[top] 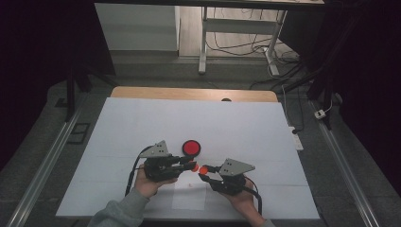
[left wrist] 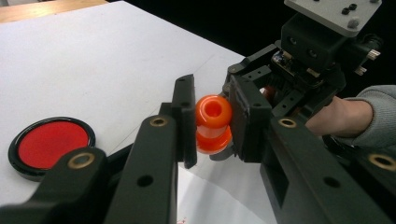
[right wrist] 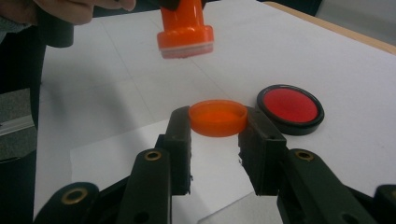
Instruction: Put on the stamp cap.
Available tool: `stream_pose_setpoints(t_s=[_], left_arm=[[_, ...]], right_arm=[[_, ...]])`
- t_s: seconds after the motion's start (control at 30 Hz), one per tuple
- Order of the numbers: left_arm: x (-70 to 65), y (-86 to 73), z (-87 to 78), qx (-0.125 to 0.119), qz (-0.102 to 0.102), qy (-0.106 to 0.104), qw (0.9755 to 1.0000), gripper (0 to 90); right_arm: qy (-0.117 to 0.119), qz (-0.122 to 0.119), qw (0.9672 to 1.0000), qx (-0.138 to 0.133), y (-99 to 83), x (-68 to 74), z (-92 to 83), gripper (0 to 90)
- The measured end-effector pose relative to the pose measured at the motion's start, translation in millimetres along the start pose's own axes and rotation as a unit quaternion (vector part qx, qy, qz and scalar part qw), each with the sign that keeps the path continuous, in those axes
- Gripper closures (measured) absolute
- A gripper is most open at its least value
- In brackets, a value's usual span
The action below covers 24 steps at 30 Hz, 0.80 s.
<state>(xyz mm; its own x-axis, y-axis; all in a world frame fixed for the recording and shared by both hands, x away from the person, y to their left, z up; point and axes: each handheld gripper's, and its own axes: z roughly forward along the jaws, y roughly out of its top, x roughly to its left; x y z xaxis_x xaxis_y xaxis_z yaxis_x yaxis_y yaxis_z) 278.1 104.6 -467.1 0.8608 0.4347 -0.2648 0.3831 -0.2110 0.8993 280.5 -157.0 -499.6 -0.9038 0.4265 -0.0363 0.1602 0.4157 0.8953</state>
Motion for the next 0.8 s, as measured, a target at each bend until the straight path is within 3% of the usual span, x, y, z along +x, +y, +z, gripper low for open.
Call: stream_pose_setpoints(t_s=[0.8], left_arm=[[-3.3,-0.4,8.8,0.005,0.004,-0.006,1.0,72.9]], right_arm=[[0.018,-0.01,0.9998,-0.002,6.8,9.5,11.3,64.6]])
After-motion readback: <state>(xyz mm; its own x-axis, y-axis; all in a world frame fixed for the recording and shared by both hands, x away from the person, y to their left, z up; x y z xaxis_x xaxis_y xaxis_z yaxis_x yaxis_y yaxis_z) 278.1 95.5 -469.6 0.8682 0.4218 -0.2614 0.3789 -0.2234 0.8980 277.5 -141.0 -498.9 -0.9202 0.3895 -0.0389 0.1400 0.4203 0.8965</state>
